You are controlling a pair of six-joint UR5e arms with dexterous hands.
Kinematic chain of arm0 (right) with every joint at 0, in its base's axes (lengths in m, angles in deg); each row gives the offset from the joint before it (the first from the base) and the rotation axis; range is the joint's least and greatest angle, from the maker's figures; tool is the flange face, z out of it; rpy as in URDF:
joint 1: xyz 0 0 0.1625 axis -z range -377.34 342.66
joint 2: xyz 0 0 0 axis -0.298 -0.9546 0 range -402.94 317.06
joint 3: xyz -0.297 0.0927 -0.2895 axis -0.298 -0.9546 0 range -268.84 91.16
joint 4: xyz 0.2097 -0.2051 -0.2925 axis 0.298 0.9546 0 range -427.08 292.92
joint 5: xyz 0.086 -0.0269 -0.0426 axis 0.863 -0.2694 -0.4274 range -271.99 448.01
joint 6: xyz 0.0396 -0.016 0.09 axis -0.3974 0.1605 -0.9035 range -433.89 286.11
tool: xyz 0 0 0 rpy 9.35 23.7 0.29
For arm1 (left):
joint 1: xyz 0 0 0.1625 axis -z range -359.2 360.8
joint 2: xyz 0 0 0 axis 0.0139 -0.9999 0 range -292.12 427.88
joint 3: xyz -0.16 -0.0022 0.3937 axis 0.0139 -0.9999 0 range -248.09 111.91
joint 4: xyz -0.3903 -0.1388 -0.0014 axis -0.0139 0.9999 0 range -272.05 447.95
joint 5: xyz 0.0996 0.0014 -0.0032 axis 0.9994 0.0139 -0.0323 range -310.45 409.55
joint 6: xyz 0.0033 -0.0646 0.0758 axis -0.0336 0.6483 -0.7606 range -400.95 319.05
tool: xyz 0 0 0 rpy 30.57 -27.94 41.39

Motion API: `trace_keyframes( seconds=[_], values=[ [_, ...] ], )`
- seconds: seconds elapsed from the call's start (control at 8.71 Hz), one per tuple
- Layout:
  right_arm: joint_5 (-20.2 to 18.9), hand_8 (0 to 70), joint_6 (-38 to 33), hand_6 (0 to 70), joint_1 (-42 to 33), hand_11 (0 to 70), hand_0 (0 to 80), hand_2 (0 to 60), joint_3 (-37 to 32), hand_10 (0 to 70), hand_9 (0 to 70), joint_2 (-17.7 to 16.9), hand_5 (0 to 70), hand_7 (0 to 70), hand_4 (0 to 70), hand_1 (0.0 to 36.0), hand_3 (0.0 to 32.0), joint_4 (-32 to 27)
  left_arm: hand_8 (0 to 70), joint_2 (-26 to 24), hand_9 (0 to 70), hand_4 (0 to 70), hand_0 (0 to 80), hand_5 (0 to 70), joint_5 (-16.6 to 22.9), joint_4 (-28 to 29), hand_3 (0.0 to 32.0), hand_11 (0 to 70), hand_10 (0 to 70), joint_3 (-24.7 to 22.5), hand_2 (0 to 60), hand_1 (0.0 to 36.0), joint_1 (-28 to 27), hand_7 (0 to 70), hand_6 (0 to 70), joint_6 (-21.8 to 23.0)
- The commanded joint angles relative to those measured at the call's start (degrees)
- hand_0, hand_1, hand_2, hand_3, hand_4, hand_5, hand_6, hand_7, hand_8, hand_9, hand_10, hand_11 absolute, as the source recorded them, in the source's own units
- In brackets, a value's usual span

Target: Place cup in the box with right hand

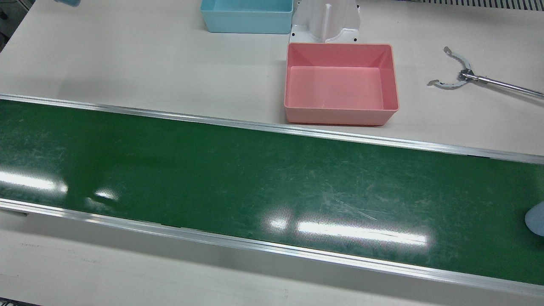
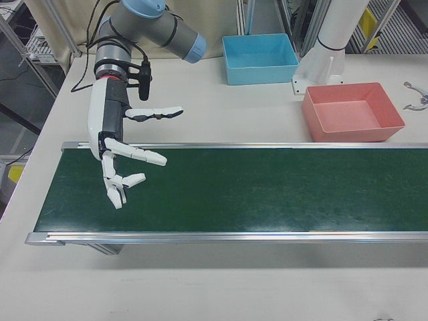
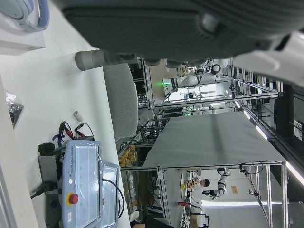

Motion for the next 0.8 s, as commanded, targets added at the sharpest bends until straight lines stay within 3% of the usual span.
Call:
trace_keyframes(
  seconds=[0.0, 0.69],
  values=[
    [0.0, 4.2, 0.0, 13.0, 0.0, 14.8, 57.0, 0.0, 0.0, 9.1, 15.1, 0.0, 5.5, 55.5, 44.1, 12.2, 0.0, 0.0, 0.0, 0.0, 0.0, 0.0, 0.0, 0.0, 0.0, 0.0, 0.0, 0.0, 0.0, 0.0, 0.0, 0.0, 0.0, 0.0, 0.0, 0.1],
    [0.0, 4.2, 0.0, 13.0, -0.1, 14.7, 57.2, 0.0, 0.0, 9.0, 15.0, 0.0, 5.4, 55.5, 44.2, 12.2, 0.0, 0.0, 0.0, 0.0, 0.0, 0.0, 0.0, 0.0, 0.0, 0.0, 0.0, 0.0, 0.0, 0.0, 0.0, 0.0, 0.0, 0.0, 0.0, 0.0]
  ],
)
